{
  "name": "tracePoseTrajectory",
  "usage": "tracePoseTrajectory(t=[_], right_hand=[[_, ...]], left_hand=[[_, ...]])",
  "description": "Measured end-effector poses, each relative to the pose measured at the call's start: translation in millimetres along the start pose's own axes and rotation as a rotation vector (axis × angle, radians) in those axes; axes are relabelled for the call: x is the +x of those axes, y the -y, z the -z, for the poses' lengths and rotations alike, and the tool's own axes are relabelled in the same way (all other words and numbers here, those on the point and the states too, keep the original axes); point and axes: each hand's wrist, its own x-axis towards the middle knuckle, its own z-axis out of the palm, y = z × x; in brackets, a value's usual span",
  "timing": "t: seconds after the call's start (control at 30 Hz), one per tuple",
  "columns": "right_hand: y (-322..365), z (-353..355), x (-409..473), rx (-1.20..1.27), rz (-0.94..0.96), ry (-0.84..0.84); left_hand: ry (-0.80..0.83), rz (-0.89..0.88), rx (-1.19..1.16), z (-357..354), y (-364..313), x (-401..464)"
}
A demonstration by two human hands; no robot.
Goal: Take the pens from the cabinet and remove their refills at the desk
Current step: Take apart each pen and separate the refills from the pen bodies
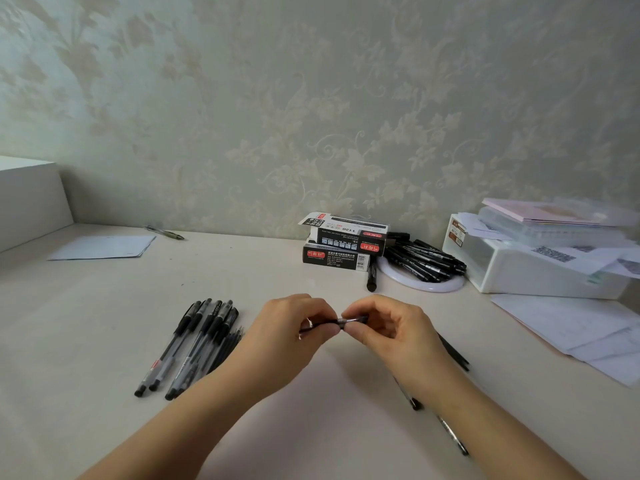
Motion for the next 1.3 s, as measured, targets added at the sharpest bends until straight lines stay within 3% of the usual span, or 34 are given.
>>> tracePoseTrajectory(t=[0.13, 0.27, 0.4, 0.53, 0.73, 0.9, 1.1, 1.3], right_hand=[[-1, -5, 0, -0.142, 0.054, -0.105], [-6, 0, 0, -0.231, 0.092, -0.164], [-9, 1, 0, -0.322, 0.119, -0.128], [-9, 2, 0, -0.378, 0.174, -0.111], [-8, 4, 0, -0.485, 0.191, -0.166], [-4, 17, 2, -0.589, 0.079, -0.283], [1, 21, -2, -0.705, -0.098, -0.181], [2, 11, -6, -0.843, -0.095, -0.092]], left_hand=[[-0.174, 0.055, 0.047, 8, 2, 2], [-0.349, 0.263, 0.265, 39, 26, 5], [-0.266, 0.538, 0.422, 60, 52, 0], [-0.146, 0.659, 0.476, 63, 62, -4], [-0.083, 0.675, 0.519, 57, 59, -4], [-0.083, 0.644, 0.513, 58, 54, -3], [-0.080, 0.587, 0.520, 52, 48, -3], [-0.065, 0.553, 0.522, 48, 48, -4]])
